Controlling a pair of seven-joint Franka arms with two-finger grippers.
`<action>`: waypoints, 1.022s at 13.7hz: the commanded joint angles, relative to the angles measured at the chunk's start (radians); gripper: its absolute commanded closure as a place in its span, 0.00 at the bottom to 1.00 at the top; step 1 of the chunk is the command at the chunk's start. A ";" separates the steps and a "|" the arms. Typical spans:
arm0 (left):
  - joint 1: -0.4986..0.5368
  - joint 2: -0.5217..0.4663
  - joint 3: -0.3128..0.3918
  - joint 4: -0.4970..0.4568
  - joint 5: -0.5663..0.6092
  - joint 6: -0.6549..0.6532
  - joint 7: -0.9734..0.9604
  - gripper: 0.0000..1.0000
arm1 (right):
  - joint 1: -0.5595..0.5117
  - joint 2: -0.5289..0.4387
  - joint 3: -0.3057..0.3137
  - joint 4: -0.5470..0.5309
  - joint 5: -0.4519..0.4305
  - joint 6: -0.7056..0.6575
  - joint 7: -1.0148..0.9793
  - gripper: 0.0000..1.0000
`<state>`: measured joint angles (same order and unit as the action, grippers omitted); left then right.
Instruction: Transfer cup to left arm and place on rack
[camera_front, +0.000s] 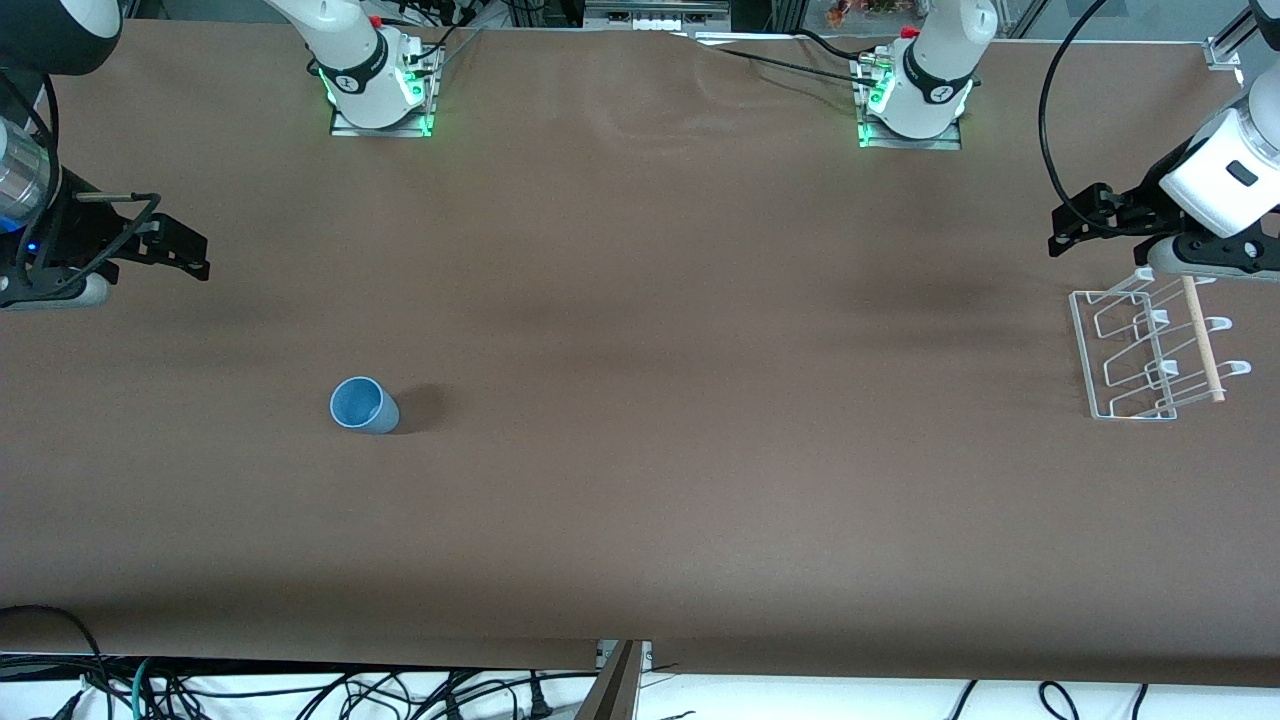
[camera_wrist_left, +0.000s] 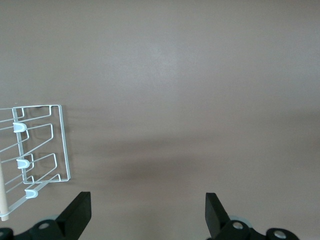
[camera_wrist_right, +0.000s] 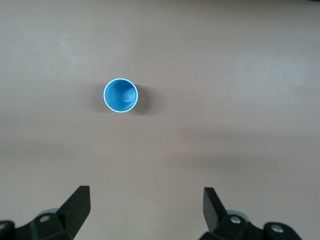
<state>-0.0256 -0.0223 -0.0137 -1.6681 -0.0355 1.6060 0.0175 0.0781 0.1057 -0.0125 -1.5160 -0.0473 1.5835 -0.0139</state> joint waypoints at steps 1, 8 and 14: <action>0.007 -0.011 -0.005 0.004 -0.006 -0.012 -0.004 0.00 | -0.009 0.008 0.011 0.026 0.001 -0.023 -0.014 0.00; 0.007 -0.013 -0.006 0.002 -0.006 -0.014 -0.004 0.00 | -0.011 0.020 0.011 0.026 0.007 -0.008 -0.008 0.00; 0.007 -0.013 -0.005 0.002 -0.006 -0.014 -0.004 0.00 | 0.022 0.186 0.014 0.022 0.007 0.177 0.003 0.00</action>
<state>-0.0256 -0.0232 -0.0137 -1.6680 -0.0355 1.6051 0.0175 0.0900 0.2228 0.0007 -1.5165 -0.0453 1.7082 -0.0134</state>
